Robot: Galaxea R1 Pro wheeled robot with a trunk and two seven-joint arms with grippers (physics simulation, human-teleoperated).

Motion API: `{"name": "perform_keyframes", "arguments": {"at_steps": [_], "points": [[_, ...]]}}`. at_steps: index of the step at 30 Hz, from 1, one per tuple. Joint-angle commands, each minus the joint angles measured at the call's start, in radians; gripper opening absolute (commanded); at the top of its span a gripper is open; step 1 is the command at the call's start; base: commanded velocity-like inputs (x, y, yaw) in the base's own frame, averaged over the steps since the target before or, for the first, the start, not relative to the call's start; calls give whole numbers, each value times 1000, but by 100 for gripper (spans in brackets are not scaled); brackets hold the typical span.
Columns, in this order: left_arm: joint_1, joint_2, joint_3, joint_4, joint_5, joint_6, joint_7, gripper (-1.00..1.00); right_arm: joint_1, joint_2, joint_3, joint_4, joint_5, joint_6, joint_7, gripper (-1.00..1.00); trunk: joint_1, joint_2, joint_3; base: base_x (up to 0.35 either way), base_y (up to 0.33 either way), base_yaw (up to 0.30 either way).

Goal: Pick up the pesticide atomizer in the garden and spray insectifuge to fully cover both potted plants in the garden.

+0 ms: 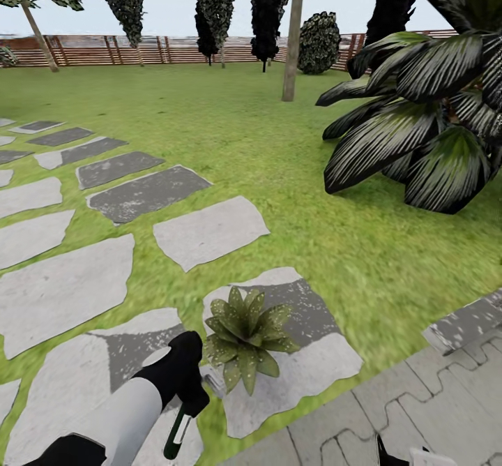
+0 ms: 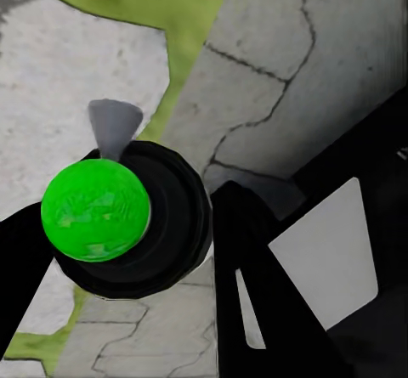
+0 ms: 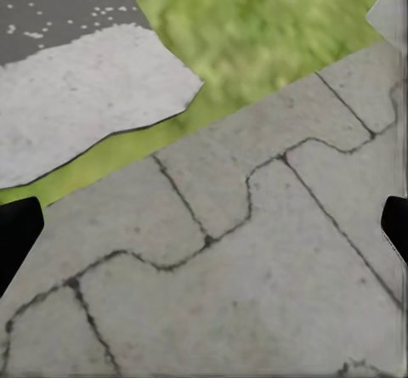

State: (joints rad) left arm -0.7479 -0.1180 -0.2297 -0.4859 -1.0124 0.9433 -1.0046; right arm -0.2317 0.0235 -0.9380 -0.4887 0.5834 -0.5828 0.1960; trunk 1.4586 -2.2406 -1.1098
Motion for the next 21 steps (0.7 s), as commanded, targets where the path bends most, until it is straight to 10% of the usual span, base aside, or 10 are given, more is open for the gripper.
{"name": "perform_keyframes", "arguments": {"at_steps": [1,11,15,21], "points": [[-1,0,-2,-4,-9,5,-11,-100,-1,1,-8,-1,4,-3,8,100,0,0,-1,-191,-223,0],[2,1,0,-54,-5,6,-15,-100,-1,1,-8,-1,4,-3,8,100,0,0,-1,-124,-89,176],[-17,0,-5,-55,-18,6,-109,-100,-1,1,-8,-1,4,-3,8,100,0,0,-1,-2,-1,225],[-40,1,-16,-44,-114,43,-166,-100,-1,0,-10,-2,4,-3,8,100,0,0,-1,0,0,22]]}}
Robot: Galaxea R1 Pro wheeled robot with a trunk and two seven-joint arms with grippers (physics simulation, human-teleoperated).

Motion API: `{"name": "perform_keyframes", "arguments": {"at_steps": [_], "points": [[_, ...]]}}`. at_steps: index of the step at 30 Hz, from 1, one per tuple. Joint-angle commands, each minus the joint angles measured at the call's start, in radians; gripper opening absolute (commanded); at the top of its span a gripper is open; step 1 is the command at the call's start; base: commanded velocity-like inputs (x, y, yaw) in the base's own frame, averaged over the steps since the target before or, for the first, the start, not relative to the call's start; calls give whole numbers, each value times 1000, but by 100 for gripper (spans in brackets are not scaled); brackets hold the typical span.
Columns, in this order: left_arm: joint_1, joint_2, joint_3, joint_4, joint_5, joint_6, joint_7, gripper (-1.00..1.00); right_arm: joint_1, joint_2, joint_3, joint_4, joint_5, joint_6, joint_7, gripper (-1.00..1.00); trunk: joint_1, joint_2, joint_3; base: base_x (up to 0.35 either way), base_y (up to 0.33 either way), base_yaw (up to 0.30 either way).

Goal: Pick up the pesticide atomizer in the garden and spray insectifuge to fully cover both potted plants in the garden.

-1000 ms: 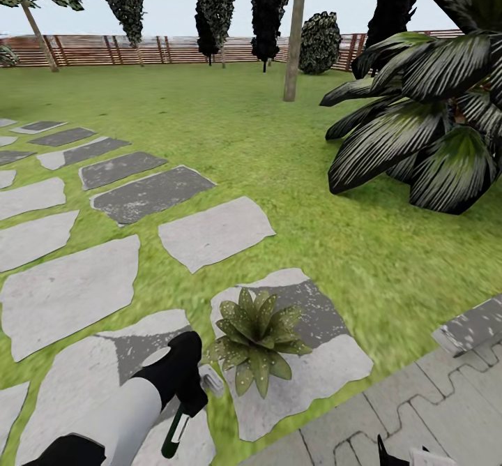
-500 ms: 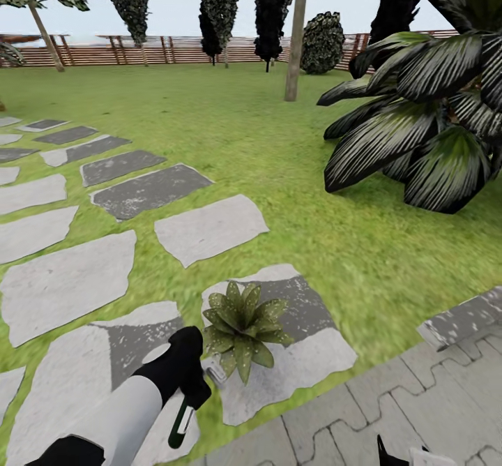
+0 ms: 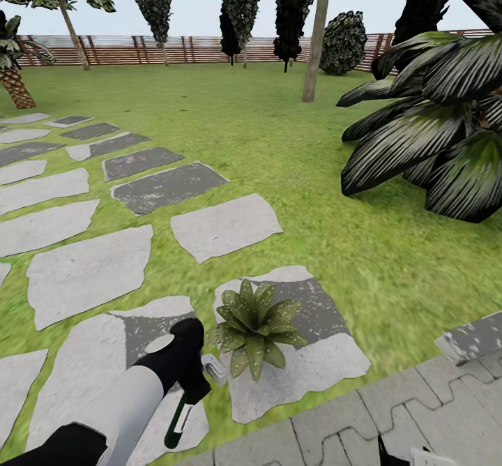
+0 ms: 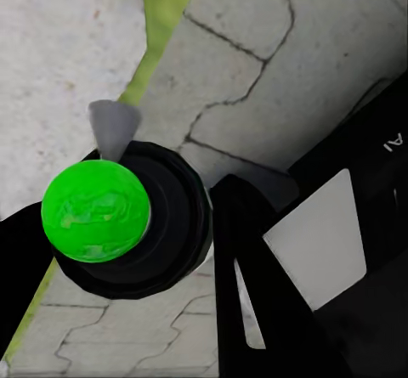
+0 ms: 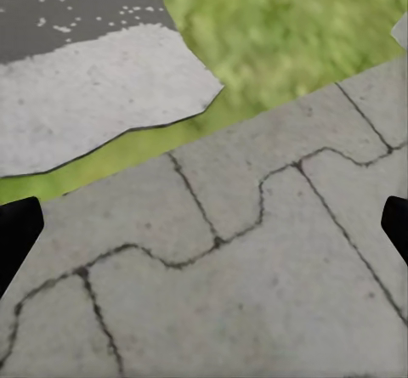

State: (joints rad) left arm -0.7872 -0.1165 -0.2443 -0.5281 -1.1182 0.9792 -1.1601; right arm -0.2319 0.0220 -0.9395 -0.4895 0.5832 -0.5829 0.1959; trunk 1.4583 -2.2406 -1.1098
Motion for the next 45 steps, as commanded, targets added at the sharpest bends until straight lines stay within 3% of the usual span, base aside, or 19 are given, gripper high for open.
{"name": "perform_keyframes", "arguments": {"at_steps": [1,17,30,38,45], "points": [[0,0,-1,0,-15,8,-11,-100,-1,1,-9,-1,4,-3,8,100,0,0,-1,0,0,1],[3,-2,2,2,-22,9,-12,-100,-1,1,-7,-1,4,-3,8,100,0,0,-1,255,0,0],[3,-2,2,2,-25,7,-11,-100,-1,1,-7,-1,4,-3,8,100,0,0,-1,16,-2,173],[3,-2,2,2,-25,6,-10,-100,-1,1,-7,-1,4,-3,8,100,0,0,-1,105,-215,3],[3,-2,2,2,-27,6,-8,-100,-1,1,-7,-1,4,-3,8,100,0,0,-1,-154,-232,0]]}}
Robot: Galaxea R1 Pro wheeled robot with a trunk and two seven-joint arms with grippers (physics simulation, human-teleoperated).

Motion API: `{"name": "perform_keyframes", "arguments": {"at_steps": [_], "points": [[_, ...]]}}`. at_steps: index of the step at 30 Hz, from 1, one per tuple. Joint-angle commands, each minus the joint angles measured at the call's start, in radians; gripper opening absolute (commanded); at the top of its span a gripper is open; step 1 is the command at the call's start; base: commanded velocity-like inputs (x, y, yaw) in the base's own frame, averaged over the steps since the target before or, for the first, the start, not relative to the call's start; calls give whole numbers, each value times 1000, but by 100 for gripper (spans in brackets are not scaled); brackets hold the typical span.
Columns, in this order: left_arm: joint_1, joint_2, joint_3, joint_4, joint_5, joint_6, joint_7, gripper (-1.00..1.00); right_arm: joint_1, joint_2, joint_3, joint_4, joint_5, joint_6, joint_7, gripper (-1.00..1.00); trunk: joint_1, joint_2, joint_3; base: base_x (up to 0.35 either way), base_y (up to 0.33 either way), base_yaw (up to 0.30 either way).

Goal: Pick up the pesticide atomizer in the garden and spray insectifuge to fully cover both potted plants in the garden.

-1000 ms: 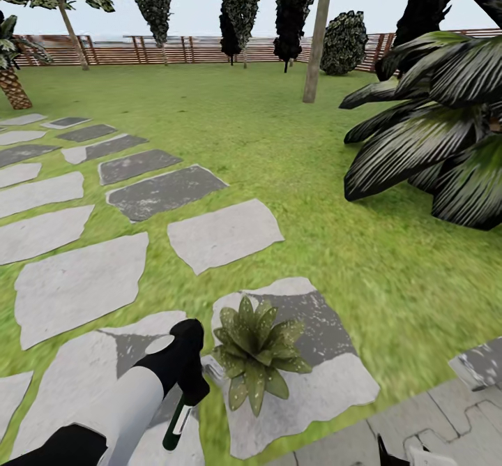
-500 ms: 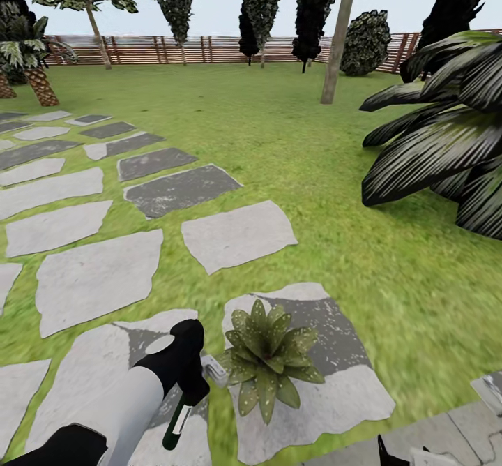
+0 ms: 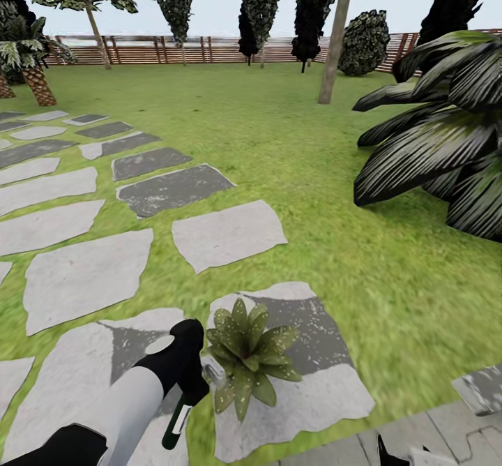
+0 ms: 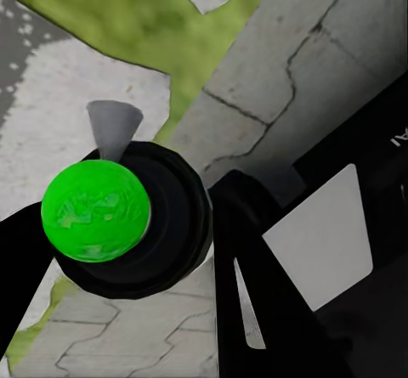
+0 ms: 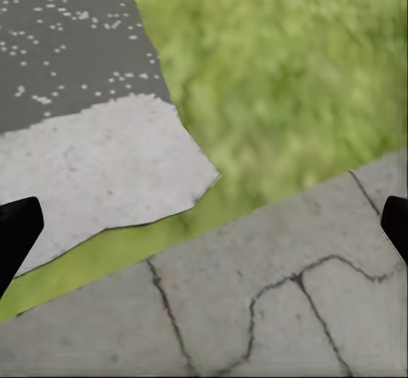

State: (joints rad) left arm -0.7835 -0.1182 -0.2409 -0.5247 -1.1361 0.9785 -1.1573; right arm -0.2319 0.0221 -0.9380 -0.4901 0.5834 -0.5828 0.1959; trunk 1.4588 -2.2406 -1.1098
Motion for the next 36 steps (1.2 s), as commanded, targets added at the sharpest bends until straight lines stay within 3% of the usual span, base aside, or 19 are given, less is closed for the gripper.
{"name": "perform_keyframes", "arguments": {"at_steps": [1,5,8,11,14,21,26,32,36], "points": [[0,1,-2,-1,-9,6,-9,-100,-1,1,-8,-1,4,-3,8,100,-1,0,-1,-124,-92,0],[7,17,-1,1,-8,6,-6,-100,-1,1,-8,-1,4,-3,8,100,-1,0,-1,-27,-20,0],[26,62,3,1,-6,4,-7,-100,-1,1,-8,-1,4,-3,8,100,-1,0,-1,-1,-1,0],[67,81,2,0,1,-1,-12,-100,-1,1,-8,-1,4,-3,8,100,-1,0,-1,0,0,0],[76,80,0,-1,2,-2,-17,-100,-1,1,-8,-1,4,-3,8,100,-1,0,-1,0,0,0],[54,49,-3,-13,-3,0,-35,-100,-1,1,-8,-1,4,-3,8,100,-1,0,-1,0,0,0],[7,61,-5,-3,-6,-6,-127,-100,-1,1,-8,-1,4,-3,8,100,-1,0,-1,0,0,0],[18,63,-10,0,-12,-9,-130,-100,-1,1,-8,-1,4,-3,8,100,-1,0,-1,0,0,0],[19,107,-7,1,-28,-10,-131,-100,-1,1,-8,-1,4,-3,8,100,-1,0,-1,0,0,0]]}}
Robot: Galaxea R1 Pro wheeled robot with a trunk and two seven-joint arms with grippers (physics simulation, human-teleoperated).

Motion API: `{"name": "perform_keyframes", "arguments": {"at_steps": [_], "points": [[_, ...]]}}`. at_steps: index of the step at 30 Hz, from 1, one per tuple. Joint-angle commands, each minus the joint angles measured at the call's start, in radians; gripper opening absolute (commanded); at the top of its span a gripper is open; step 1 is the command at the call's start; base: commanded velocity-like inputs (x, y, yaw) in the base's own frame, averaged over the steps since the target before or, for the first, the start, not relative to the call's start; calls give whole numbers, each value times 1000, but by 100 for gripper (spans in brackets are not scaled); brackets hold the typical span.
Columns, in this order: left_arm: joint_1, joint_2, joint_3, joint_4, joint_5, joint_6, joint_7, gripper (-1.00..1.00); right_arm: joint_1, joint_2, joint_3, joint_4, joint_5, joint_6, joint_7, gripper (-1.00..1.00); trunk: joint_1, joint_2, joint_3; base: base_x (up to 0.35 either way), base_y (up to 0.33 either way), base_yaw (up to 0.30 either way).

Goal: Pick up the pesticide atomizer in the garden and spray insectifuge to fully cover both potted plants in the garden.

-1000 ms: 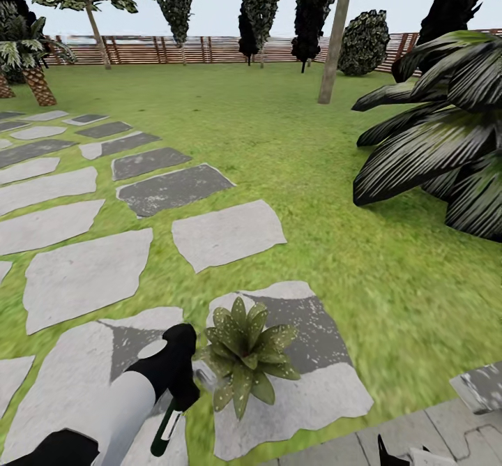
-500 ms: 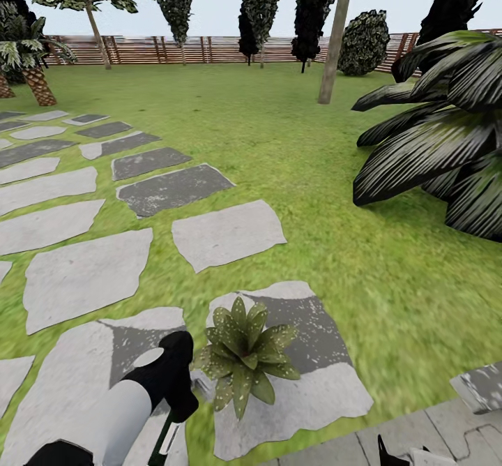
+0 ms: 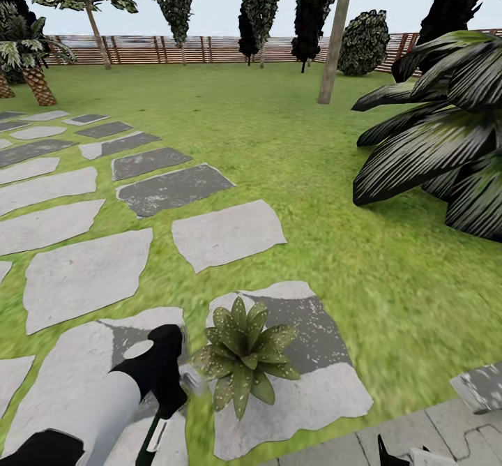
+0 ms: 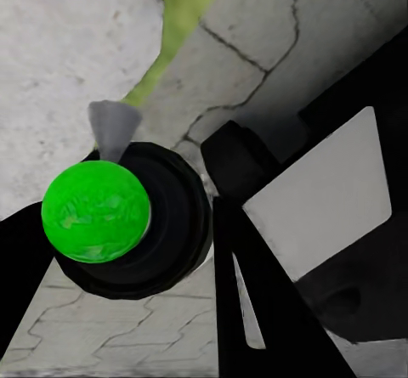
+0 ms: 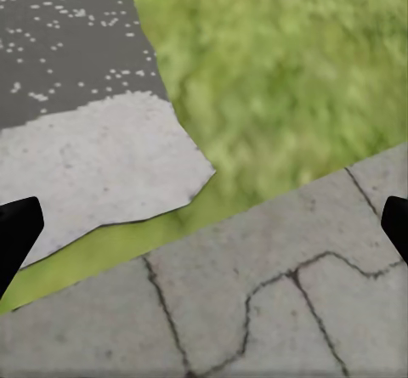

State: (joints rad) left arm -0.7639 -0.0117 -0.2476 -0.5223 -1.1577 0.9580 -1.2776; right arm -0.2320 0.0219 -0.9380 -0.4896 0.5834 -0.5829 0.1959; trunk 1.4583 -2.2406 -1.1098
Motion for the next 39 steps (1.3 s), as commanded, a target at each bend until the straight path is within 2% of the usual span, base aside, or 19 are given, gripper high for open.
{"name": "perform_keyframes", "arguments": {"at_steps": [1,4,14,19,21,27,34,39], "points": [[0,9,0,-1,-7,10,-11,-100,-1,1,-8,-1,4,-3,8,100,0,0,-1,0,0,0],[0,14,1,-1,-8,10,-10,-100,-1,1,-8,-1,4,-3,8,100,0,0,-1,0,0,0],[18,3,-3,25,-7,10,-8,-100,-1,1,-8,-1,4,-3,8,100,0,0,-1,72,-33,0],[24,-18,-8,79,-7,9,-1,-100,-1,1,-8,-1,4,-3,8,100,0,0,-1,12,-3,0],[44,-21,-9,80,-9,9,2,-100,-1,2,-8,-1,4,-3,8,100,0,0,-1,0,0,0],[50,-16,-4,75,-2,10,52,-100,-1,2,-8,0,4,-3,8,100,0,0,-1,0,0,0],[51,-26,-5,73,-1,10,58,-100,-1,2,-8,-1,4,-3,8,100,0,0,-1,178,0,-20],[51,-26,-5,73,-1,10,57,-100,-1,1,-8,-1,4,-3,8,100,0,0,-1,146,0,-255]]}}
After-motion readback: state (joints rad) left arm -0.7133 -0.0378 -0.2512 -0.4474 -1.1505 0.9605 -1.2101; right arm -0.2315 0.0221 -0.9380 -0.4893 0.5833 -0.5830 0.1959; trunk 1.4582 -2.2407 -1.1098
